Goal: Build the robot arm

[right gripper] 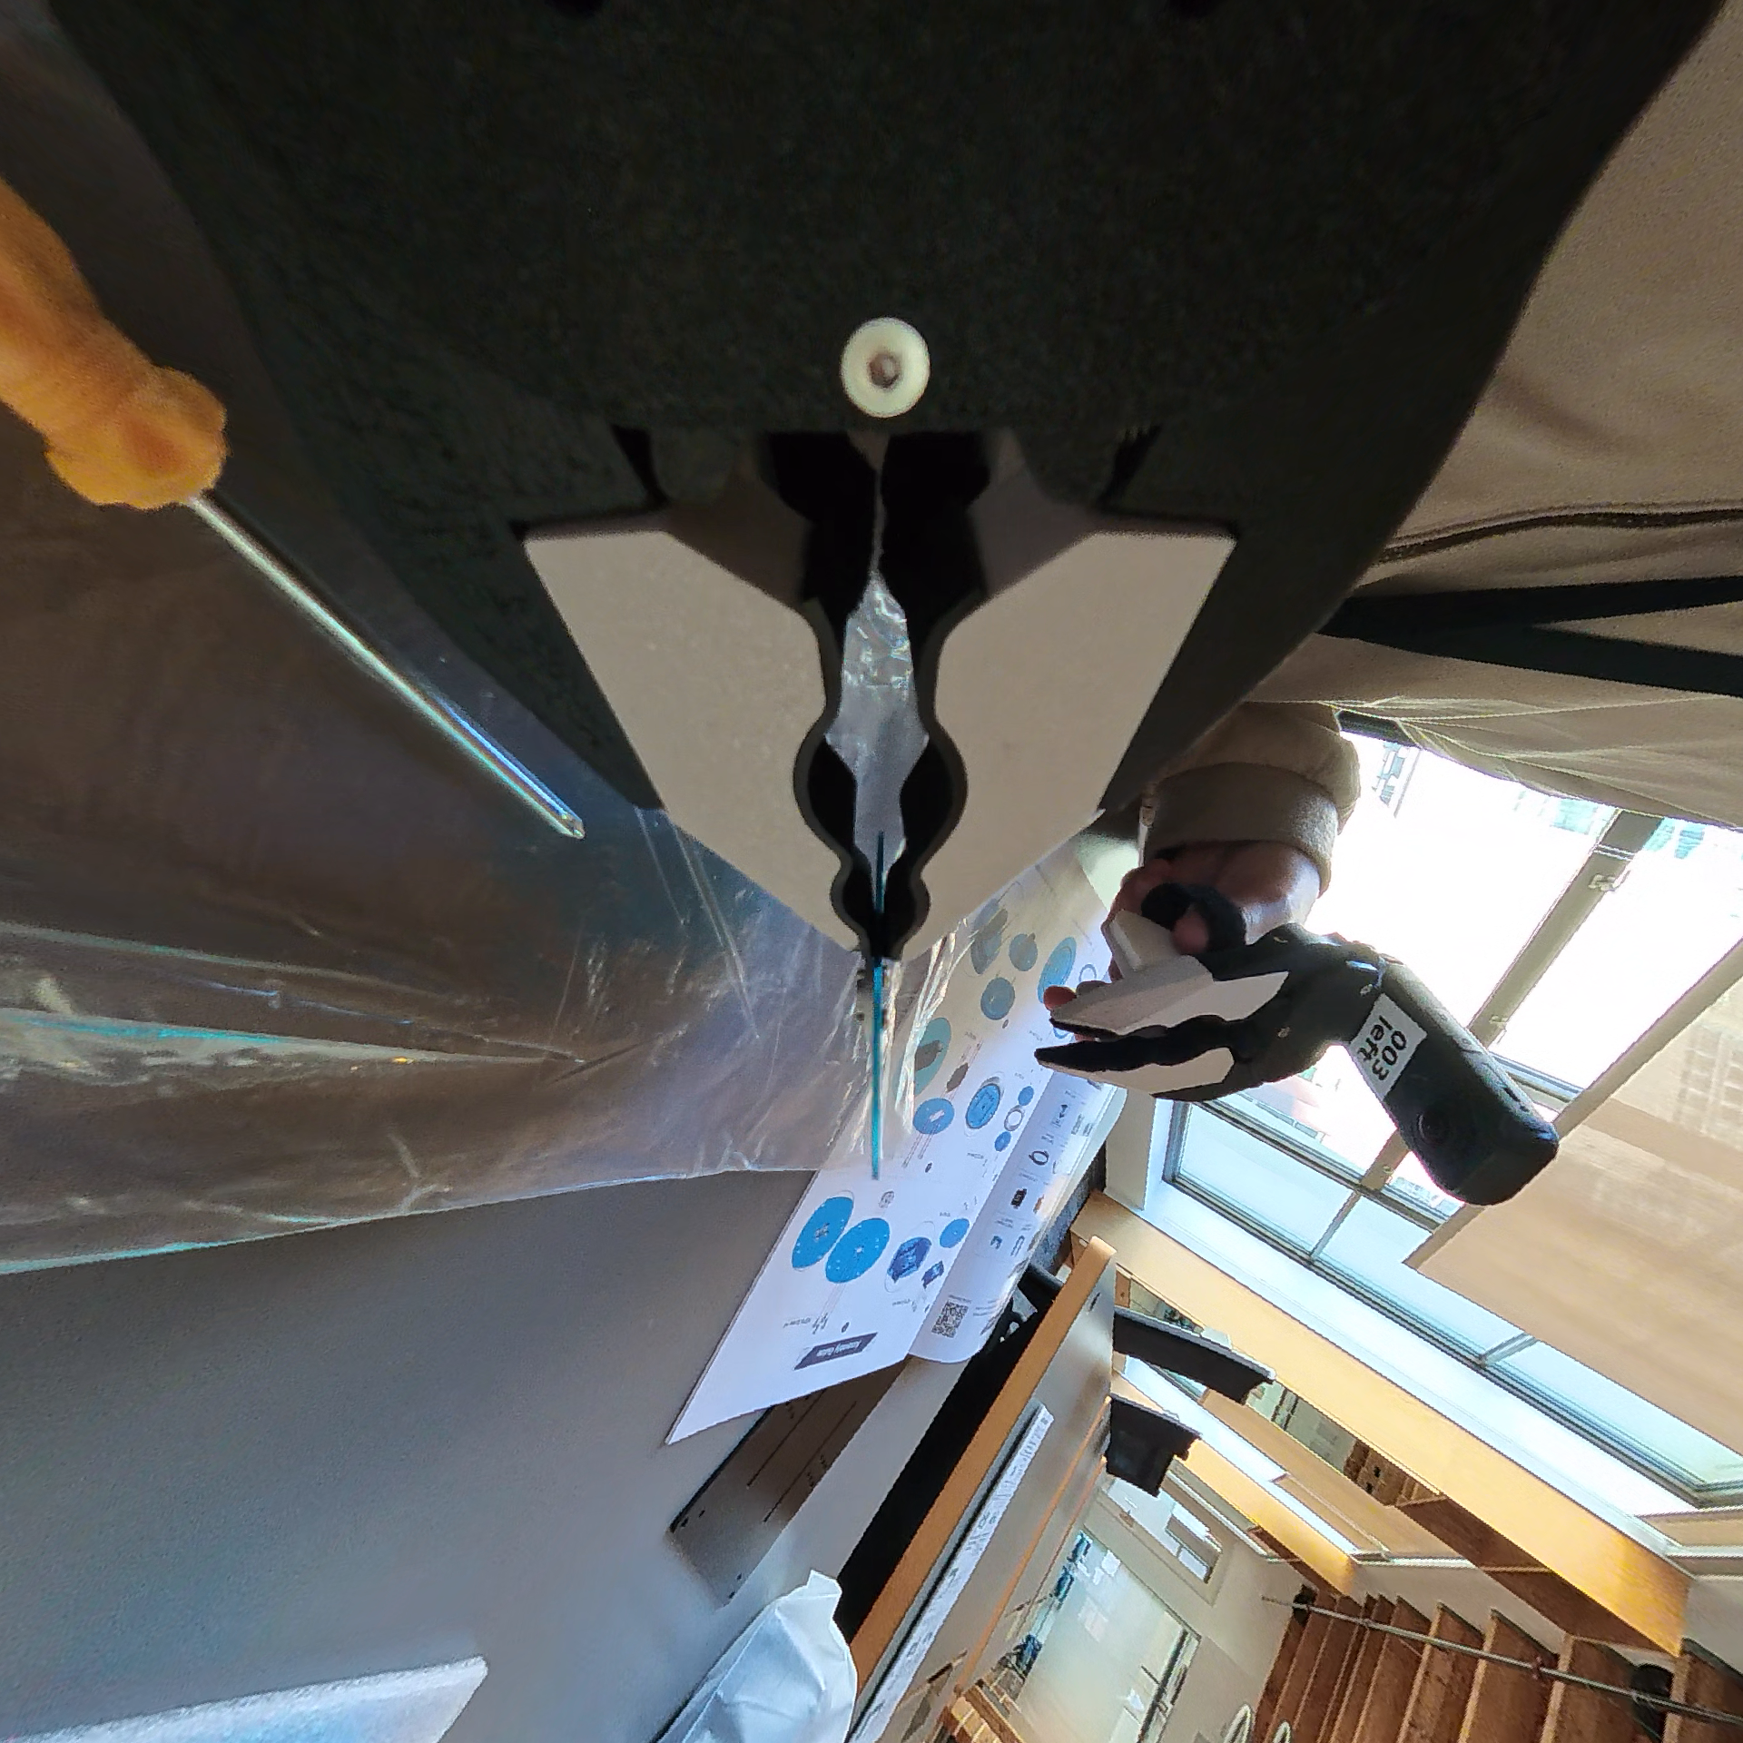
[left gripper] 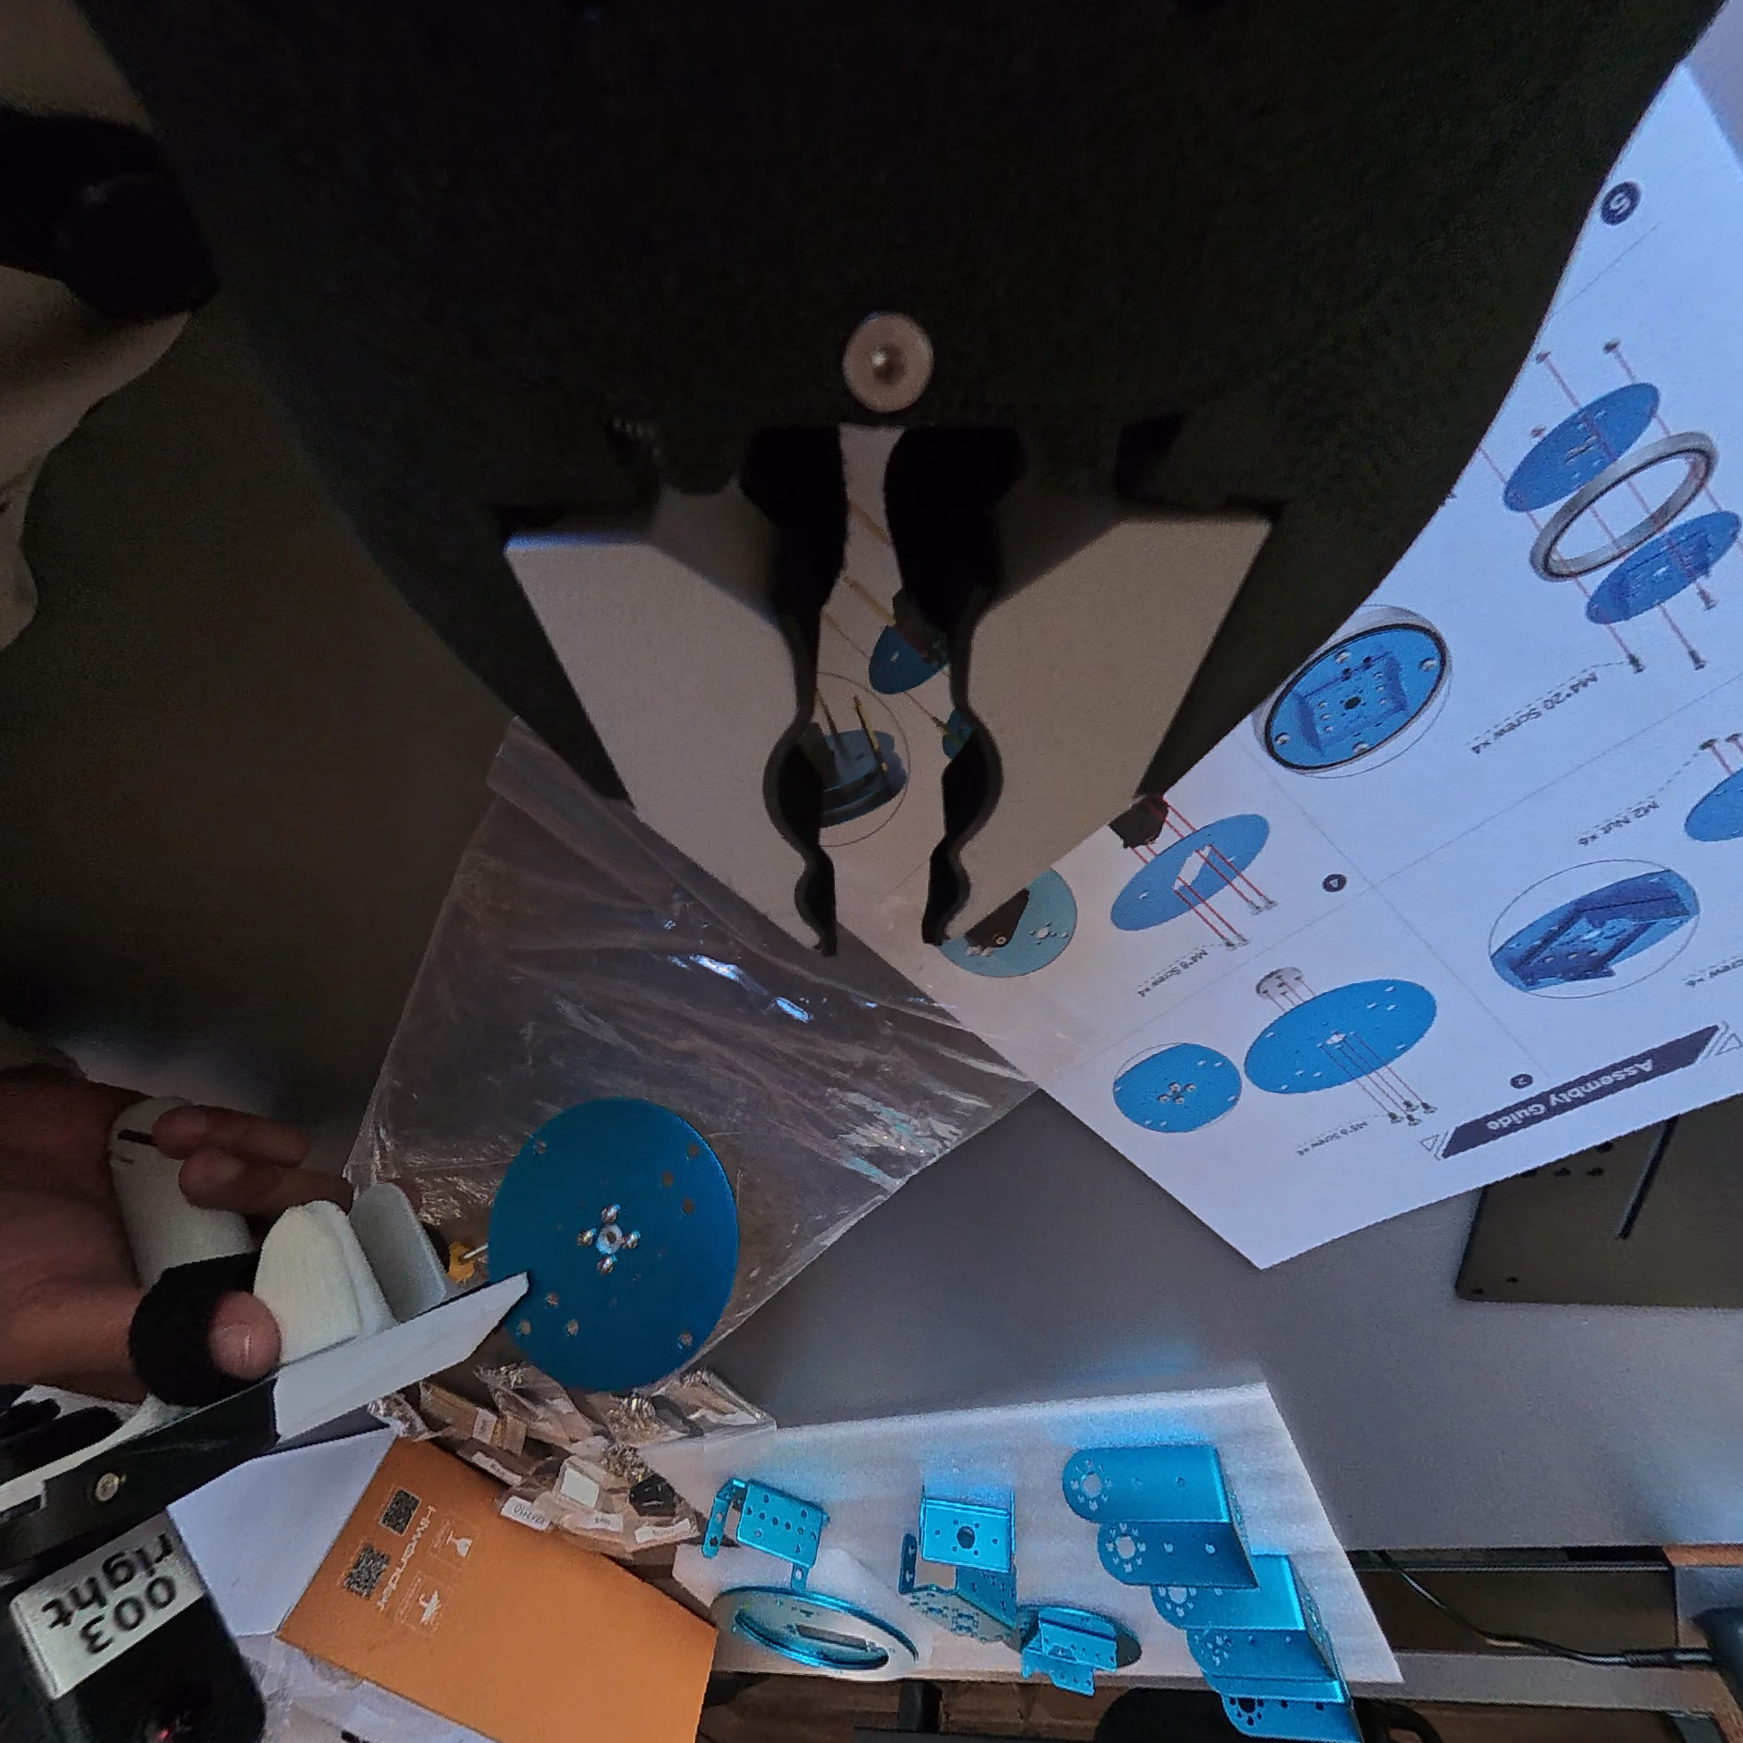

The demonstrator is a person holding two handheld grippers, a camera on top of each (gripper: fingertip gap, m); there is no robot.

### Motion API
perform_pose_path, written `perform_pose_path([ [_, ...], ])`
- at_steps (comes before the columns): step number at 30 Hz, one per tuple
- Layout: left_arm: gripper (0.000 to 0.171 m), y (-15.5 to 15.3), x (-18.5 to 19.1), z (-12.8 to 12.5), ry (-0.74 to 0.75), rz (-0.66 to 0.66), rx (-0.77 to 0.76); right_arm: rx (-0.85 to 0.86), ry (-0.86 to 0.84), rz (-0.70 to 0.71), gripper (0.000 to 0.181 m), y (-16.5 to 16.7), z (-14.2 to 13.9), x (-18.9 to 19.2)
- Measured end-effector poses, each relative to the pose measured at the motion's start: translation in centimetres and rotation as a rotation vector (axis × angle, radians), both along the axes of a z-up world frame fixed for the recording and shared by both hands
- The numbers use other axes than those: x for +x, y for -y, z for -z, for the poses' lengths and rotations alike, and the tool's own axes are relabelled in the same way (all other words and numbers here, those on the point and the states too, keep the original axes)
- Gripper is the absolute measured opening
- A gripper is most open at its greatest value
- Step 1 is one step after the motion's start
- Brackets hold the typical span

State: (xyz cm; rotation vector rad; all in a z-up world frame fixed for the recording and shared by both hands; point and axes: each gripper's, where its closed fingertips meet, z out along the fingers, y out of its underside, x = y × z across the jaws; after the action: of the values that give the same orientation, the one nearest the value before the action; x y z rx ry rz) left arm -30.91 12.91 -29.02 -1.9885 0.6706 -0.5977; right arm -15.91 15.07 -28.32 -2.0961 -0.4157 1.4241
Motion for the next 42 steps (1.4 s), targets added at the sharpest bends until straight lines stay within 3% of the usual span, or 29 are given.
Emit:
perform_pose_path([
  [5, 0.019, 0.5, 1.4, -1.2, 0.108, 0.067, -0.009, -0.1, -0.175, -0.076, 0.0, 0.8, -1.8, -1.2],
  [8, 0.019, 1.3, 3.4, -3.7, 0.349, 0.179, -0.072, -0.221, -0.337, -0.182, 0.0, 1.6, -3.8, -2.3],
  [11, 0.019, 1.2, 4.3, -6.1, 0.634, 0.23, -0.184, -0.286, -0.33, -0.232, 0.0, 1.6, -3.6, -2.9],
  [14, 0.02, 1.2, 4.9, -6.6, 0.745, 0.254, -0.245, -0.328, -0.358, -0.282, 0.0, 1.6, -4.4, -3.6],
  [25, 0.012, 0.5, 4.5, -5.9, 0.859, 0.149, -0.323, -0.365, -0.365, -0.362, 0.0, 1.4, -4.7, -5.3],
  [34, 0.015, 0.4, 4.4, -4.5, 0.792, 0.088, -0.331, -0.373, -0.388, -0.351, 0.0, 1.6, -4.0, -5.3],
  [42, 0.014, 0.4, 4.6, -4.9, 0.781, 0.151, -0.34, -0.343, -0.282, -0.44, 0.0, 3.4, -3.1, -5.8],
])
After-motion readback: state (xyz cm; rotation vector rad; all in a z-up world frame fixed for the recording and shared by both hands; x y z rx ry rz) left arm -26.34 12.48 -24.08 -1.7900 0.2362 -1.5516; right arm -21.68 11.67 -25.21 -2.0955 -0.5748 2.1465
